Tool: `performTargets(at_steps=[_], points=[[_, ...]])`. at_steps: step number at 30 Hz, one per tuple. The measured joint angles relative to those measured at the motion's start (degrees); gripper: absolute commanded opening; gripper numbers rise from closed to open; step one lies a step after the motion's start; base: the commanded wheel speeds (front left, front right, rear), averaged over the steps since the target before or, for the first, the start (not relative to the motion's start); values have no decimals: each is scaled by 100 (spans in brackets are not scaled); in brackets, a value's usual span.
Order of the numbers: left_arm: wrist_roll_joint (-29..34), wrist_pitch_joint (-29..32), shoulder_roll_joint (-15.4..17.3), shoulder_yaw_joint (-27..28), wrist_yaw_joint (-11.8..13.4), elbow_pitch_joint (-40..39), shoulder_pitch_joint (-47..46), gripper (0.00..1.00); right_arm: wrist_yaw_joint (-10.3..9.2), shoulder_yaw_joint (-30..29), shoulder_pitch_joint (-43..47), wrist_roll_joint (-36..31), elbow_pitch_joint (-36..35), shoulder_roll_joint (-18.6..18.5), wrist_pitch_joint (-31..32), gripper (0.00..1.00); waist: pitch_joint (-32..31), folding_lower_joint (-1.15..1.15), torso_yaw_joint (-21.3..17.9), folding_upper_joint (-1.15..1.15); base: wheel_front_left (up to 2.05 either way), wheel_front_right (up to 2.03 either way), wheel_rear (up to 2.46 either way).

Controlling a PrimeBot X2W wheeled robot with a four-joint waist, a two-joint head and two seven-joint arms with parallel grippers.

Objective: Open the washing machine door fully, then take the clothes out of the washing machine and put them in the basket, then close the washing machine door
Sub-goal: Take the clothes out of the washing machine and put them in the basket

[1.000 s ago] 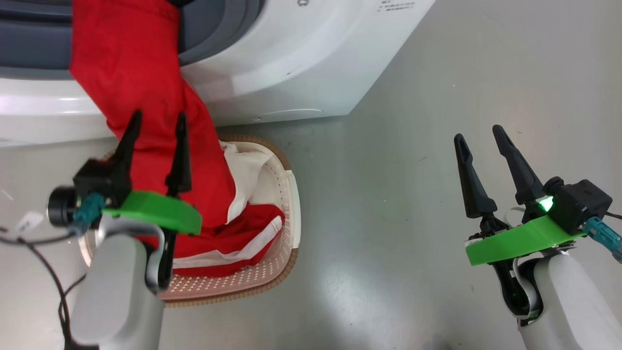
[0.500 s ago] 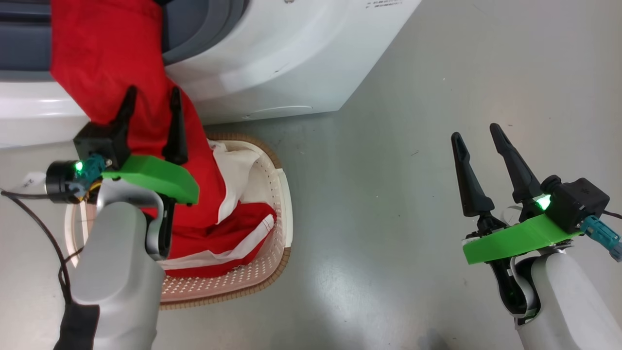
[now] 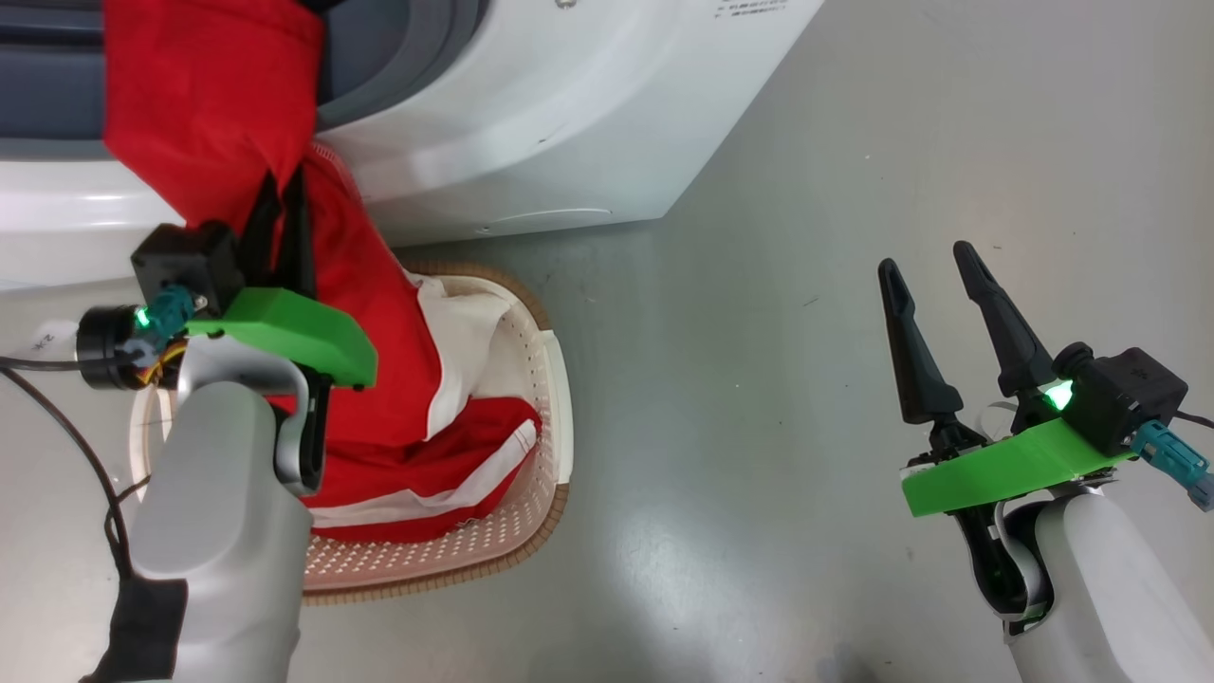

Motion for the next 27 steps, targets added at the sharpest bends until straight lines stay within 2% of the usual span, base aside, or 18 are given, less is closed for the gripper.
performTargets(at_steps=[4, 17, 21, 27], points=[[46, 0, -3, 30, -25, -46, 34, 0, 0, 0, 0, 0, 0, 0, 0, 100, -11, 0, 23, 0, 0, 0, 0], [137, 0, -2, 224, -159, -3, 1178, 0, 0, -30, 3, 0, -2, -3, 0, 100, -9, 0, 164, 0, 0, 0, 0], [143, 0, -1, 240, -167, 310, 1384, 0, 0, -29, 3, 0, -1, -10, 0, 100, -8, 0, 164, 0, 0, 0, 0], [67, 1, 0, 229, -264, 1180, 1511, 0, 0, -30, 3, 0, -3, -25, 0, 100, -8, 0, 149, 0, 0, 0, 0]])
